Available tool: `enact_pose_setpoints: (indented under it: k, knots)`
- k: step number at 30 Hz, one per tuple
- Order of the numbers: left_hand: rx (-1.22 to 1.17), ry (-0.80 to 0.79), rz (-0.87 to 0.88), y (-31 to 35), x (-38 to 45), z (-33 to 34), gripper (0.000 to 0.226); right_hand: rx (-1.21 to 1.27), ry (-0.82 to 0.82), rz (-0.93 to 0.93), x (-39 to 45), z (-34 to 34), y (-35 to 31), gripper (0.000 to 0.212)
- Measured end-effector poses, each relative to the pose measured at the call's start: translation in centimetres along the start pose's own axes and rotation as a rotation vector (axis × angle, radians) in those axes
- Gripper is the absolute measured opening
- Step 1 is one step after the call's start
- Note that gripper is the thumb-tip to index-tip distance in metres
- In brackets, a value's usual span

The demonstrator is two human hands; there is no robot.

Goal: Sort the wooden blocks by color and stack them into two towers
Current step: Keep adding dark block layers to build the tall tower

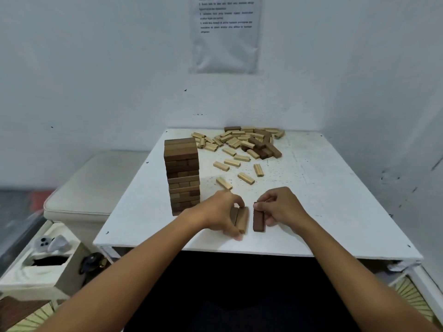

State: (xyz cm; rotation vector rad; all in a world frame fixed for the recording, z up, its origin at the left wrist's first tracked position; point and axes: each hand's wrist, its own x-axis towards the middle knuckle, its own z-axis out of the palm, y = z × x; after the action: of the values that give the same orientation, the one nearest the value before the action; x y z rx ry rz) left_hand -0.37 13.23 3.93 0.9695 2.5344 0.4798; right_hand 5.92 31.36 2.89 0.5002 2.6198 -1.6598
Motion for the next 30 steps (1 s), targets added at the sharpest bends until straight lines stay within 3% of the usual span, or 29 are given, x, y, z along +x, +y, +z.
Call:
enact_pose_setpoints:
  k: [10,22,26,30]
  knots:
    - [-0.147,0.149,0.047,-0.4,-0.8,1.6,0.097,-0.043,0.002,0.003,0.1,0.3,0.5,0.007]
    - [-0.134,0.097,0.096,-1.0,-1.5,1.6,0.083,-0.081,-0.043,-0.082,-1.2,-0.1,0.7,0.023]
    - [-0.2,0.12,0.111,-1.0,-2.0,1.9,0.093,-0.27,-0.137,-0.191,-1.3,-0.8,0.8,0.045]
    - [-0.249,0.154,0.12,-1.3,-2.1,2.4,0.092,-0.373,-0.312,-0.167,-1.7,-1.6,1.3,0.078]
